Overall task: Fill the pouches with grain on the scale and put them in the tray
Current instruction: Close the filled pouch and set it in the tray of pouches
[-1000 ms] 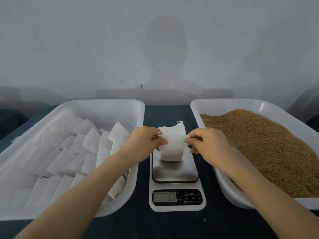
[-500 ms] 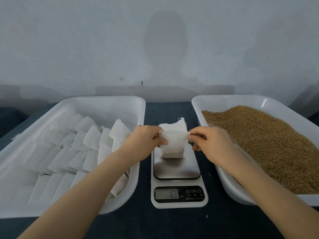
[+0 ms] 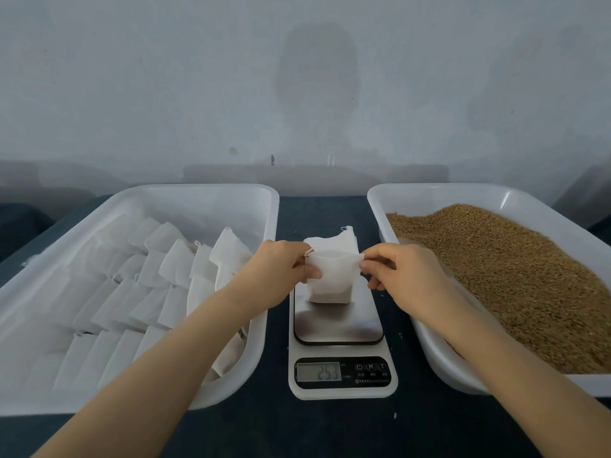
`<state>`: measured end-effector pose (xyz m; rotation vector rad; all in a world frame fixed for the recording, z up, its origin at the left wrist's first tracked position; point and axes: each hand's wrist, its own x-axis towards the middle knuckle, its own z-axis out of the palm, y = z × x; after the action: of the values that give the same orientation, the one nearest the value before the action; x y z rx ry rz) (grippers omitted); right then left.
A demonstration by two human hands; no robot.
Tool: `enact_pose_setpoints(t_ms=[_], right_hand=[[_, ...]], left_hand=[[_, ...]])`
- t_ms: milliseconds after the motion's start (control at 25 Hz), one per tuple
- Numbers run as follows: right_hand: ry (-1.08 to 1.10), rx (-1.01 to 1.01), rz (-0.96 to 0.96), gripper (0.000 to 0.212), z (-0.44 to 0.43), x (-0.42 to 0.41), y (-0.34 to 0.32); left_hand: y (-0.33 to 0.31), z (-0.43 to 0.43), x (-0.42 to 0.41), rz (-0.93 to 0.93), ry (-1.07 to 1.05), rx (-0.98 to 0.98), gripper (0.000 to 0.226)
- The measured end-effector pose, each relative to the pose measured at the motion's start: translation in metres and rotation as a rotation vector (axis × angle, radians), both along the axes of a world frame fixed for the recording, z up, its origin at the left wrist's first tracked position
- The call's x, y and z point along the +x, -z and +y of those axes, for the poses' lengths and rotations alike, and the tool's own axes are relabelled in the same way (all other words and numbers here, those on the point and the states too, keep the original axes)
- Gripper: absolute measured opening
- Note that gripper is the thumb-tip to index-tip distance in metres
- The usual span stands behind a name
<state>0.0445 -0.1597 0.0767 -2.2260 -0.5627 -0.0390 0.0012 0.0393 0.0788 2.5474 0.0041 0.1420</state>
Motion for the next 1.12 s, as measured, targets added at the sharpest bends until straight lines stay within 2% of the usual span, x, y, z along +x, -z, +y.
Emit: enact_pose_setpoints(t_ms=[240,440,480,600,680,840,960,1040,1080,1120], right_hand=[[-0.011,0.011,-0.006,0.003,0.002,0.0,0.002],[-0.066,-0.042,-0.053,0.005,0.002,-0.004,-0.001],[-0.085,-0.047,-0.064,0.007,0.004,-0.005,-0.002],[-0.081,-0.035,-0.098,0.01,0.003,-0.007,-0.006],[-0.023,0.02,-0.109,0.008,0.001,-0.007,-0.008],[0.082,0.069,-0.088,0.014,-0.001,-0.002,-0.009],[0.073,0.051,-0.049,0.012,0.001,-0.002,-0.009],[0.071,0.057,-0.025,0.012,0.002,-0.002,-0.009],[0.072,0.062,-0.017,0.011,0.002,-0.001,-0.009],[0.07,0.064,-0.011,0.01,0.003,-0.001,-0.009]], left_hand=[[0.005,0.002,0.001,-0.021,-0.013,-0.002,0.018],[0.004,-0.003,-0.001,-0.025,0.083,-0.071,0.045],[0.001,-0.004,0.0,-0.011,0.095,-0.065,0.043],[-0.005,-0.011,0.004,-0.015,0.134,-0.011,0.019],[-0.014,-0.006,0.005,-0.034,0.117,-0.039,0.026],[-0.05,0.039,0.019,-0.154,-0.116,-0.114,0.036],[-0.067,0.092,0.036,-0.218,-0.31,-0.031,0.023],[-0.063,0.126,0.047,-0.14,-0.441,0.088,0.015],[-0.057,0.141,0.052,-0.069,-0.488,0.157,0.024],[-0.048,0.155,0.055,-0.007,-0.531,0.145,0.032]])
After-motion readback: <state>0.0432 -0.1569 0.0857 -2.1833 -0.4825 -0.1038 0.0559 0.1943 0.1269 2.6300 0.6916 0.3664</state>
